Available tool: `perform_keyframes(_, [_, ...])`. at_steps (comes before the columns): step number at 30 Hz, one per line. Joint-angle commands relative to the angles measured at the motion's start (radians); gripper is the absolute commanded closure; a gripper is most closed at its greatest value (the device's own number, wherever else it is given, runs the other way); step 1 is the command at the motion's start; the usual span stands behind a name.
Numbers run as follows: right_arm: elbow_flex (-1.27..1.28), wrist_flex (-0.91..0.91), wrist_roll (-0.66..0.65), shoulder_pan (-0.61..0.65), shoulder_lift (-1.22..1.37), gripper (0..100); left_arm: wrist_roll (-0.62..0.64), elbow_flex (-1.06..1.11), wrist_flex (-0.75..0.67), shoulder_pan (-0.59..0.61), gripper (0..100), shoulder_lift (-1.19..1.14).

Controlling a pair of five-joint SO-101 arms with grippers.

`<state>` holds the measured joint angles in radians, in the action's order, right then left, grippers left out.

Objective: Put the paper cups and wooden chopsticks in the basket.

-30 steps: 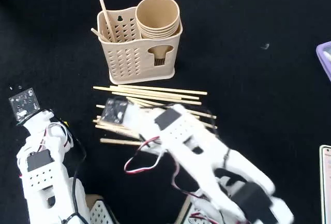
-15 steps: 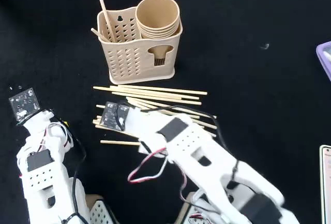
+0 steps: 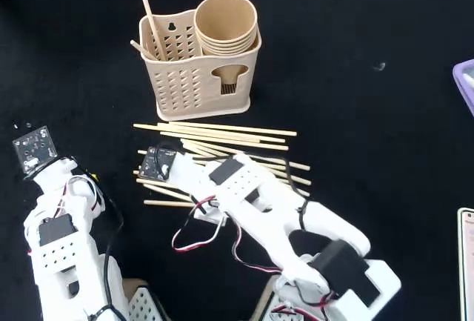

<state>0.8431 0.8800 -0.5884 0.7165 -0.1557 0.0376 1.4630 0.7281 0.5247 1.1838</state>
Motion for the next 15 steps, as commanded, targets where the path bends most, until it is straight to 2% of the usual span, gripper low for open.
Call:
perform_keyframes(1, [-0.05, -0.017, 0.005, 0.015, 0.018, 87.1, -0.002, -0.039, -0.015, 0.001, 86, 0.015])
perform_keyframes(11, [-0.048, -0.017, 0.005, 0.114, 0.041, 87.4, -0.002, -0.039, -0.015, 0.001, 86, 0.015])
perform_keyframes(15, [-0.045, -0.044, 0.005, 0.109, 0.041, 99.2, -0.002, -0.039, -0.015, 0.002, 86, 0.015])
